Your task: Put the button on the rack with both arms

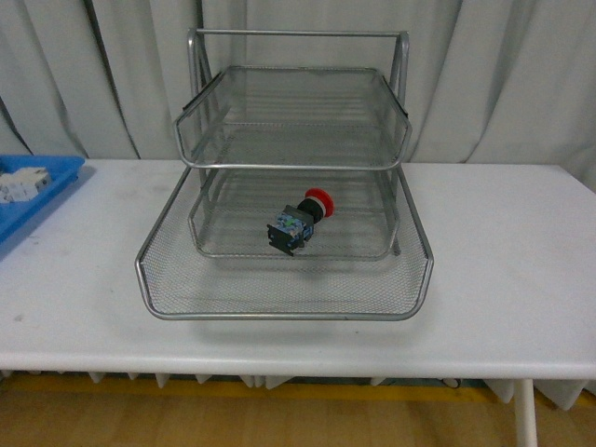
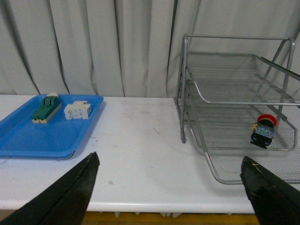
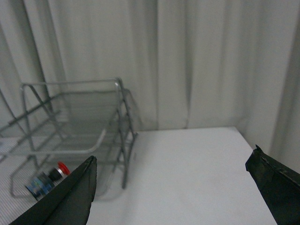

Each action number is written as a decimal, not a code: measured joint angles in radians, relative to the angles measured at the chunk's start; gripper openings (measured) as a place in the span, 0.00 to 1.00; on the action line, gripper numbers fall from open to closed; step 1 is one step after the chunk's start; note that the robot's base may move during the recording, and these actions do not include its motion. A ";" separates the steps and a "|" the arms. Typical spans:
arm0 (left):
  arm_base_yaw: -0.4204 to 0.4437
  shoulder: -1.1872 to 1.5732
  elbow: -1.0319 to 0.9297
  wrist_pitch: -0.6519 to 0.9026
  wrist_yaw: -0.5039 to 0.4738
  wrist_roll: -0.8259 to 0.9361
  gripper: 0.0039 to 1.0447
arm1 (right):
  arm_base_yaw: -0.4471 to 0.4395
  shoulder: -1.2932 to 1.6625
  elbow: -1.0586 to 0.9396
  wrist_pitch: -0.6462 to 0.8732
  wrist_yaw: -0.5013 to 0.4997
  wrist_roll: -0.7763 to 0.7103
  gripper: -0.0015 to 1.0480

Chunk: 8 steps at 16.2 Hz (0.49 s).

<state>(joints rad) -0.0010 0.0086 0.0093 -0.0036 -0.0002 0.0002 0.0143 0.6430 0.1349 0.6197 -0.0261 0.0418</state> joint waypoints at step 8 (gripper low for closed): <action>0.000 0.000 0.000 0.000 0.000 0.000 0.94 | 0.178 0.923 0.658 -0.087 -0.010 0.098 0.94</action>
<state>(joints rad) -0.0010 0.0086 0.0093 -0.0040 -0.0002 0.0006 0.1925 1.5661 0.7933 0.5327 -0.0360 0.1398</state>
